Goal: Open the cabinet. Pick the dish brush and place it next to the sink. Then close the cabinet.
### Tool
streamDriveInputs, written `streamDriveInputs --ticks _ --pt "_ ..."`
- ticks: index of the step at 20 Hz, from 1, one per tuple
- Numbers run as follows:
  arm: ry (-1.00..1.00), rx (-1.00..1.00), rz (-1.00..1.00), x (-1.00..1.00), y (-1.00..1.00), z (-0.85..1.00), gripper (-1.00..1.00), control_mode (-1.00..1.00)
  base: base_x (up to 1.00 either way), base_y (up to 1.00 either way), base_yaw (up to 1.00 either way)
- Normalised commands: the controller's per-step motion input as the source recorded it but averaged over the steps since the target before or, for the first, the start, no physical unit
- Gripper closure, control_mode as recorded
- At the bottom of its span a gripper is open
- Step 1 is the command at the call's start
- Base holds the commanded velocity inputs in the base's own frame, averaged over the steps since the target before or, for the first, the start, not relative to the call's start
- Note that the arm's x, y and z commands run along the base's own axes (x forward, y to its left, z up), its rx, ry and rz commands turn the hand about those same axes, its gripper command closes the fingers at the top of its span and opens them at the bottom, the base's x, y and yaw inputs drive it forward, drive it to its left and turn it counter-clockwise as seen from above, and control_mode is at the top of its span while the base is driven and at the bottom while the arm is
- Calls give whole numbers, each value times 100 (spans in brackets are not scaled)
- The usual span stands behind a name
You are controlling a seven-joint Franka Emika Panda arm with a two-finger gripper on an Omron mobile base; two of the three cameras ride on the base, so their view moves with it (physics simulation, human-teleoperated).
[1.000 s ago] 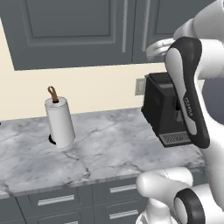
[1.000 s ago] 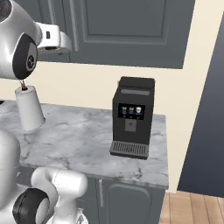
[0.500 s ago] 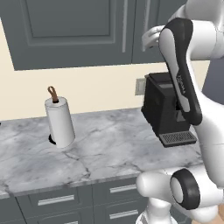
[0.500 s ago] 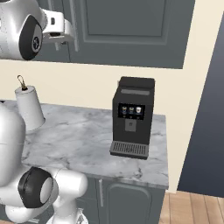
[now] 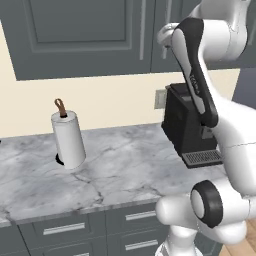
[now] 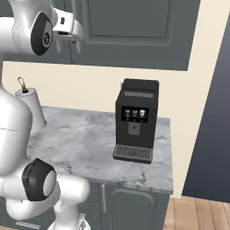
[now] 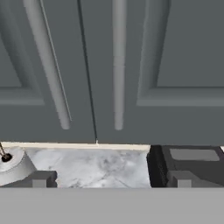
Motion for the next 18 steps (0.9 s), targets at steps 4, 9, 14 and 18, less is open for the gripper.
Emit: streamDriveInputs --ticks 4,9,14,18 --pt "-1 2 -13 50 4 0 -100 -100 0 0 0" --pt "-5 4 1 55 8 0 -100 -100 0 0 0" --pt "0 0 11 39 0 0 -100 -100 0 0 0" --pt "0 0 13 21 -1 0 -100 -100 0 0 0"
